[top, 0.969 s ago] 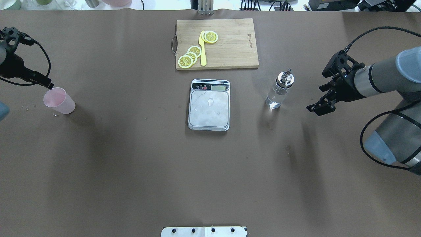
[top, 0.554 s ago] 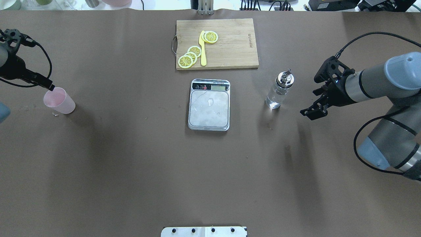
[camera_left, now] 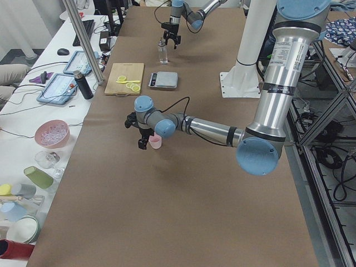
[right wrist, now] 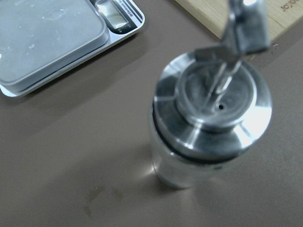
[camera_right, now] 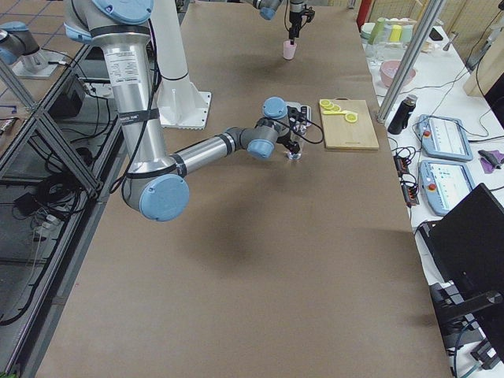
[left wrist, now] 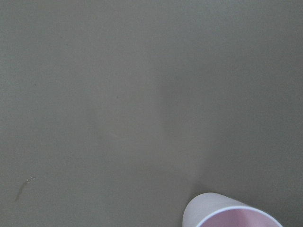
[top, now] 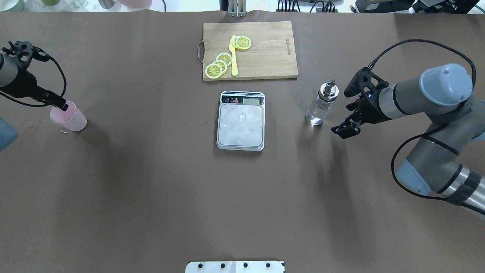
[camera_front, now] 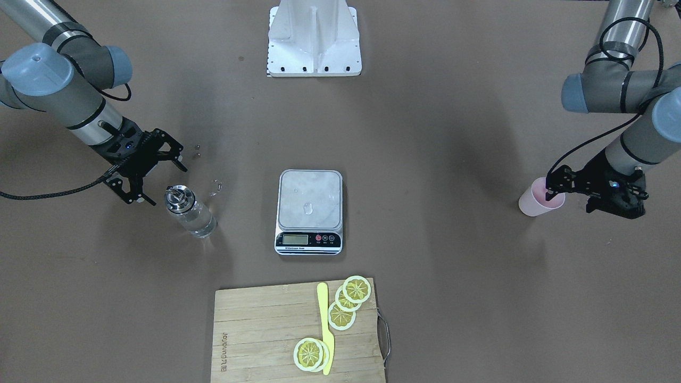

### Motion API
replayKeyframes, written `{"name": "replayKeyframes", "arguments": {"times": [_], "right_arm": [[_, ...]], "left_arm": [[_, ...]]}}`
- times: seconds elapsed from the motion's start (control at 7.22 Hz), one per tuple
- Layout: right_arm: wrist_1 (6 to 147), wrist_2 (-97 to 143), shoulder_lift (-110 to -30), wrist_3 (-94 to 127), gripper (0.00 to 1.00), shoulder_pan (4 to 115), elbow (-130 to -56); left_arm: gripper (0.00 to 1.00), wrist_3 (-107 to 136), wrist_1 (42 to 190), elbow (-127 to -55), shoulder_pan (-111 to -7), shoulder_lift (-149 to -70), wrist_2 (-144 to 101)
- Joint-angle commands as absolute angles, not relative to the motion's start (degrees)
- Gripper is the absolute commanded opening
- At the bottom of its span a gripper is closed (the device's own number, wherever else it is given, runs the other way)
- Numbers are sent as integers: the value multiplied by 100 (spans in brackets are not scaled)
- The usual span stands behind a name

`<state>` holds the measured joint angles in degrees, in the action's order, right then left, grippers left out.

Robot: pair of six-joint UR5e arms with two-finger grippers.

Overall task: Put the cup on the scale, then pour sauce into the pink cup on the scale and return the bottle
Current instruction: 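Close the left gripper on the pink cup while the right grasps the bottle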

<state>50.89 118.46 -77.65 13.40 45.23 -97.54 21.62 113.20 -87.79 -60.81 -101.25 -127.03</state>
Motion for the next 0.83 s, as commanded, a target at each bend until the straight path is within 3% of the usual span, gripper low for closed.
{"name": "replayKeyframes", "arguments": {"times": [0.0, 0.69], "right_arm": [[5089, 11804, -7594, 1354, 100, 4509, -9598], [5098, 11734, -7357, 1476, 100, 4509, -9457]], "left_arm": [[95, 2162, 11320, -8771, -6038, -10125, -12700], [92, 2153, 11329, -8719, -6012, -10116, -12700]]}}
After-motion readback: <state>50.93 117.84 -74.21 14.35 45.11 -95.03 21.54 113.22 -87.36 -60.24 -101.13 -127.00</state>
